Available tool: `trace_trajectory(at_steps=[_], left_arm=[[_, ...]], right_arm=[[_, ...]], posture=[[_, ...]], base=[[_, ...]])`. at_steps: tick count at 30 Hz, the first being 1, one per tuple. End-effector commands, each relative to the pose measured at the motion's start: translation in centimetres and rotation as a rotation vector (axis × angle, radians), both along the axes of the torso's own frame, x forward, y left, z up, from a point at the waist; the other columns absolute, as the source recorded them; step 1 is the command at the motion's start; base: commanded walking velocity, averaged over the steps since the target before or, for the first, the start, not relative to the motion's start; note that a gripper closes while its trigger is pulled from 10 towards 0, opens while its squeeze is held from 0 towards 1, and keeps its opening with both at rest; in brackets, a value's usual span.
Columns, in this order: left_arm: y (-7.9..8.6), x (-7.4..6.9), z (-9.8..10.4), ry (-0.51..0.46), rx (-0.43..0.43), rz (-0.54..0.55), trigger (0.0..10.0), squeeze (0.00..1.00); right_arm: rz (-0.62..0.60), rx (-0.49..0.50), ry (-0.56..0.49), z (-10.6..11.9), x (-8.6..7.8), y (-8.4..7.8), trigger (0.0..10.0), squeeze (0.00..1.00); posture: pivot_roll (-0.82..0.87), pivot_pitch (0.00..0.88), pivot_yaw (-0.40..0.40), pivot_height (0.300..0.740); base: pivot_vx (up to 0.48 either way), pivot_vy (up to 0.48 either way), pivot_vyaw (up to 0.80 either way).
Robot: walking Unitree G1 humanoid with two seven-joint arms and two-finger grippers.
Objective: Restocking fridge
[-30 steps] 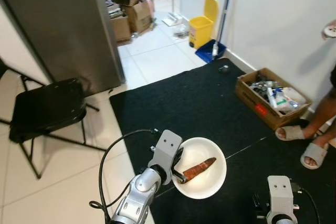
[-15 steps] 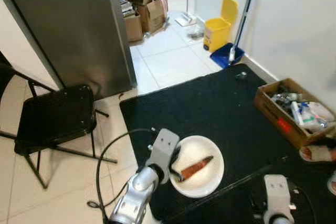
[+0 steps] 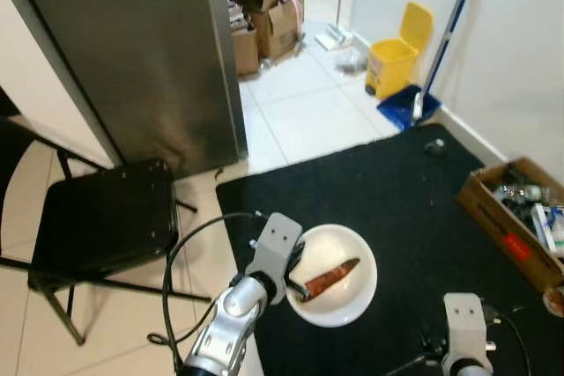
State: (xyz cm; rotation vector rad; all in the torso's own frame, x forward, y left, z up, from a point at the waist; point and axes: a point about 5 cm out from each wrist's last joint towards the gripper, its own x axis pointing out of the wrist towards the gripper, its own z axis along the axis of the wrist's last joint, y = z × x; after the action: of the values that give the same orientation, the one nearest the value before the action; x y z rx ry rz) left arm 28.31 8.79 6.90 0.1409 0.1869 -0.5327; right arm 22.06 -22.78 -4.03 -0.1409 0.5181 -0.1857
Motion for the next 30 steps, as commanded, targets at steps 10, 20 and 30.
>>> trace_trajectory(at_steps=[10, 20, 30], left_arm=[[-0.48, -0.23, -0.23, 0.004, -0.004, -0.021, 10.0, 0.0], [-0.75, -0.33, -0.3, 0.004, -0.005, -0.03, 10.0, 0.0], [-0.97, -0.65, -0.47, 0.008, -0.007, -0.04, 10.0, 0.0]], right_arm=[[-0.014, -0.002, 0.022, -0.32, -0.52, -0.38, 10.0, 0.04], [-0.012, -0.007, 0.02, -0.21, -0.42, -0.57, 10.0, 0.04], [-0.011, -0.009, 0.023, -0.23, -0.48, -0.65, 10.0, 0.04]], posture=[[-0.1, 0.122, 0.004, 0.717], [-0.11, 0.116, 0.001, 0.717], [-0.11, 0.12, 0.0, 0.717]], base=[[0.426, 0.0, 0.0], [0.425, 0.0, 0.0], [0.407, 0.0, 0.0]])
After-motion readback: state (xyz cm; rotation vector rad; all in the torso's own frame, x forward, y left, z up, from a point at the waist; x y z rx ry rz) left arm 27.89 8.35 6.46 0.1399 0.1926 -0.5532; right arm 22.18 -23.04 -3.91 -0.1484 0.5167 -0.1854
